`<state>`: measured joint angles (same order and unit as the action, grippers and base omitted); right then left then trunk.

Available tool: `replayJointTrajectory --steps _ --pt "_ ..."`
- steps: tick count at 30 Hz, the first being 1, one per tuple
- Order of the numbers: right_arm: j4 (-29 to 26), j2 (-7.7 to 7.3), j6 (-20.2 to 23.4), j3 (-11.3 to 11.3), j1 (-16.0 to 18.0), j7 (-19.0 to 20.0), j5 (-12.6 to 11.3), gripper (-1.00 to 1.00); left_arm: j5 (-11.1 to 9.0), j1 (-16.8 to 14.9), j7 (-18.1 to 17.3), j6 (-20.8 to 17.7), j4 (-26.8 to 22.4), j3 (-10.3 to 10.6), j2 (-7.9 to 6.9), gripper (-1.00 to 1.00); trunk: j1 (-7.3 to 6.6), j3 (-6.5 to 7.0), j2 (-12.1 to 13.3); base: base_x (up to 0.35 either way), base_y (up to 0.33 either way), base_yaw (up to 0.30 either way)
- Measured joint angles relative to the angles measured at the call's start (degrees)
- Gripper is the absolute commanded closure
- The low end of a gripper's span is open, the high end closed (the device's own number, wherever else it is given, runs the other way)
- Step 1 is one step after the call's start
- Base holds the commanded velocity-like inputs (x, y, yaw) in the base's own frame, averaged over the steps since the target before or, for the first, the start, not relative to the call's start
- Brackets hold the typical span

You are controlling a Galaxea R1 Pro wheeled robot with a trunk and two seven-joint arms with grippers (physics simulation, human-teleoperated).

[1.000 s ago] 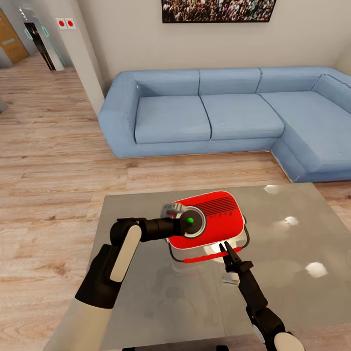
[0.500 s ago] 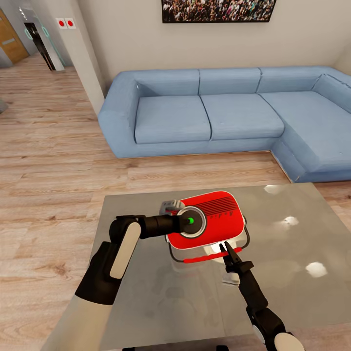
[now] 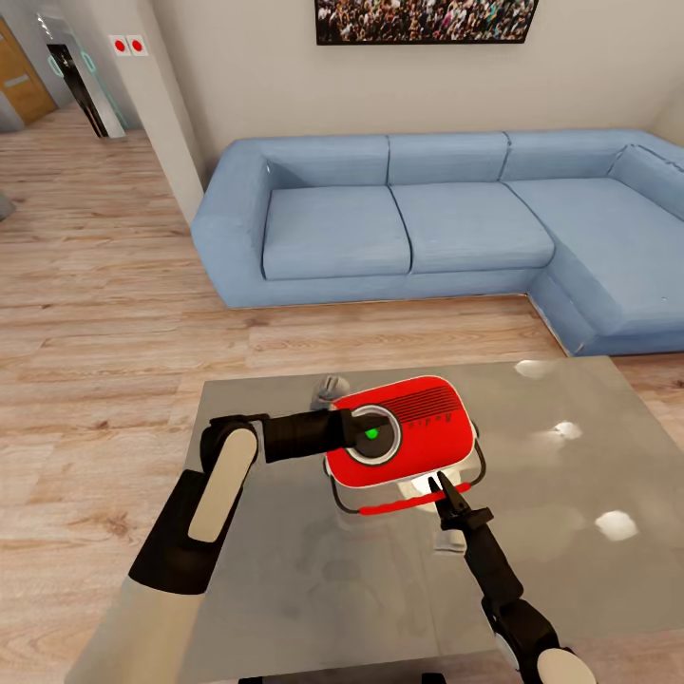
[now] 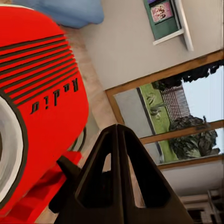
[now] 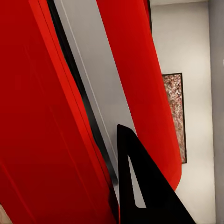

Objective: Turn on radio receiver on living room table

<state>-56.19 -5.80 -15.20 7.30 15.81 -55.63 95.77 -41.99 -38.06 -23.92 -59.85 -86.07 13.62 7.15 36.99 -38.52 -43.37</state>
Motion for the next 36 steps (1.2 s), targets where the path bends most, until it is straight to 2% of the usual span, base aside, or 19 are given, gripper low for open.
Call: replayJointTrajectory --steps 3,8,11,13,14,19,21,22,23,24,25,29,30,33,34,36 --pt "0.0 -0.07 0.03 -0.12 0.0 1.12 -0.01 1.0 -0.21 0.0 -2.62 0.0 -0.19 0.0 -0.59 1.0 0.0 0.0 0.0 0.0 0.0 0.0" --pt "-0.02 -0.11 -0.09 -0.5 0.0 2.72 -1.23 1.0 -0.27 0.0 -3.91 0.0 -0.37 0.0 -0.8 1.0 0.0 0.0 0.0 0.0 0.0 0.0" --pt "-0.03 -0.1 -0.01 -2.54 0.01 5.68 -3.68 1.0 -0.32 0.0 -6.95 -0.01 -0.42 0.0 -0.82 1.0 0.0 0.0 0.0 0.0 0.0 0.0" --pt "0.02 -0.1 0.09 -3.48 0.0 7.22 -3.98 1.0 -0.3 0.0 -8.58 -0.01 -0.41 -0.01 -0.82 1.0 0.0 0.0 0.0 0.0 0.0 0.0" --pt "-0.04 -0.1 -0.01 -4.33 0.0 8.29 -4.85 1.0 -0.27 0.0 -9.45 -0.01 -0.42 -0.04 -0.84 1.0 0.0 0.0 0.0 0.0 0.0 0.0" --pt "-2.36 -0.11 -0.45 -6.28 0.0 15.17 -7.88 1.0 -0.2 0.0 -10.92 0.0 -0.4 -0.11 -0.9 1.0 0.0 0.0 0.0 0.0 0.0 0.0" --pt "-5.26 -0.14 -0.57 -7.13 0.01 20.93 -11.91 1.0 -0.2 0.0 -11.05 0.0 -0.37 -0.15 -0.91 1.0 0.0 0.0 0.0 0.0 0.0 0.0" --pt "-6.22 -0.15 -0.63 -7.4 0.01 22.83 -13.17 1.0 -0.19 0.0 -11.07 0.0 -0.36 -0.15 -0.91 1.0 0.0 0.0 0.0 0.0 0.0 0.0" --pt "-8.15 -0.14 -0.45 -8.02 0.0 26.91 -15.44 1.0 -0.19 0.0 -11.09 0.0 -0.36 -0.16 -0.99 1.0 0.0 0.0 0.0 0.0 0.0 0.0" --pt "-10.4 -0.15 -0.45 -9.03 0.01 31.74 -18.82 1.0 -0.18 0.0 -11.11 0.0 -0.38 -0.2 -1.19 1.0 0.0 0.0 0.0 0.0 0.0 0.0" --pt "-11.64 -0.15 -0.48 -9.52 0.01 34.45 -20.32 1.0 -0.19 0.0 -11.13 0.0 -0.38 -0.21 -1.34 1.0 0.0 0.0 0.0 0.0 0.0 0.0" --pt "-19.9 -0.09 1.24 -16.07 -0.01 56.85 -31.82 1.0 -0.26 0.01 -11.21 0.07 -0.36 -0.27 -2.53 1.0 0.0 0.0 0.0 0.0 0.0 0.0" --pt "-20.75 -0.09 1.89 -16.99 0.08 59.47 -33.4 1.0 -0.25 0.01 -11.21 0.07 -0.36 -0.27 -2.6 1.0 0.0 0.0 0.0 0.0 0.0 0.0" --pt "-23.47 -0.19 8.51 -20.76 1.91 70.82 -40.47 1.0 -0.19 0.01 -11.18 0.08 -0.34 -0.29 -2.77 1.0 0.0 0.0 0.0 0.0 0.0 0.0" --pt "-23.86 -0.21 11.0 -21.31 2.94 73.21 -42.67 1.0 -0.14 0.0 -11.17 0.12 -0.3 -0.27 -2.78 1.0 0.0 0.0 0.0 0.0 0.0 0.0" --pt "-24.2 -0.24 14.54 -21.86 4.71 75.95 -45.6 1.0 -0.04 0.0 -11.14 0.14 -0.27 -0.27 -2.81 1.0 0.0 0.0 0.0 0.0 0.0 0.0"
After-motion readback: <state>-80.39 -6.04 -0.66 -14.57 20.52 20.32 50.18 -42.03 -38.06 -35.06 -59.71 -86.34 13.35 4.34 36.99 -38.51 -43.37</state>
